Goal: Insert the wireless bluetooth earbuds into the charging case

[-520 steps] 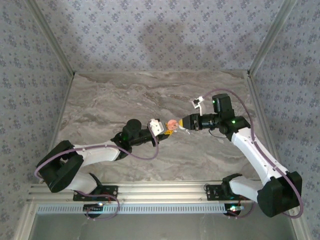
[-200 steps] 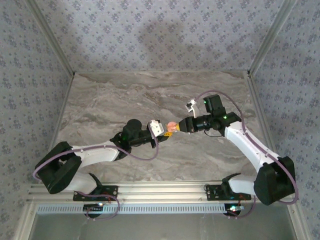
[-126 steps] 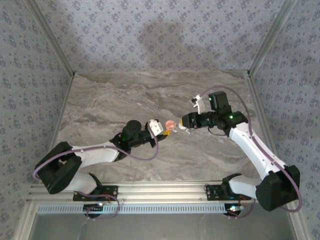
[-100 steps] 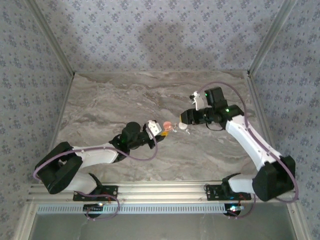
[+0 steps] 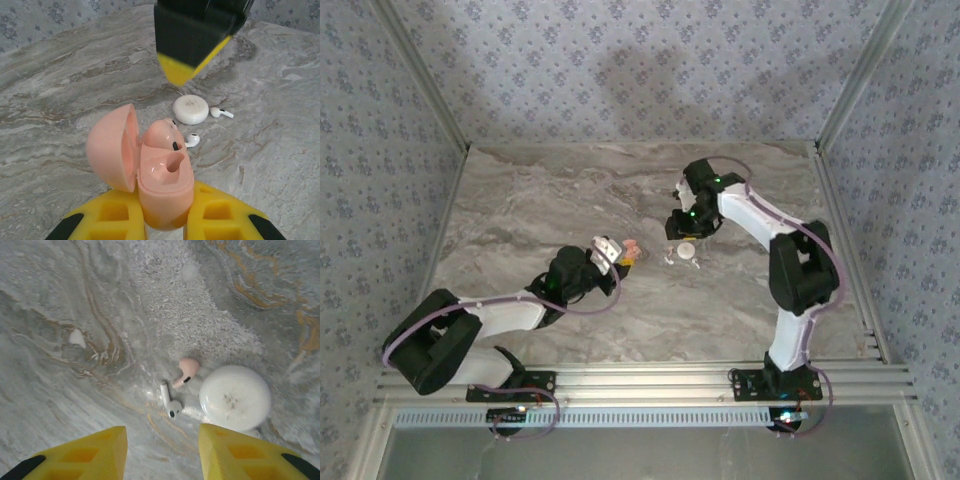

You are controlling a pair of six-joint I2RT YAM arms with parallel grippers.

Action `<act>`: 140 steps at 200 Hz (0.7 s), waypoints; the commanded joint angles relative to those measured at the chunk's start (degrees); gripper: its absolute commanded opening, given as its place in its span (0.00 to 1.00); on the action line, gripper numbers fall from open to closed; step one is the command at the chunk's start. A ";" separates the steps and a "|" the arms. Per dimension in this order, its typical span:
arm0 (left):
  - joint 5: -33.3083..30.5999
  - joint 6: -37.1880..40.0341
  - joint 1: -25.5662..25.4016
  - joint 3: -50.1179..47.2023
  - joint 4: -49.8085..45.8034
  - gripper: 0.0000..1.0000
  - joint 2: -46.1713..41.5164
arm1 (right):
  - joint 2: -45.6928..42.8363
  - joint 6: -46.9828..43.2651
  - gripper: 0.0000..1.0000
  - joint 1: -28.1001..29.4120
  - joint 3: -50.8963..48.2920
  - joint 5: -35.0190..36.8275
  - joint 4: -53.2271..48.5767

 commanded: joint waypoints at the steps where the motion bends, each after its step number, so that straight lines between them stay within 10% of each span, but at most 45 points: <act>1: -0.64 -0.78 0.58 -0.72 0.58 0.08 -1.55 | 4.32 -0.92 0.43 0.81 4.20 0.14 -3.76; 140: -0.11 -0.50 1.51 -0.13 1.11 0.08 -1.21 | 14.99 -1.41 0.44 2.83 11.97 7.10 -9.99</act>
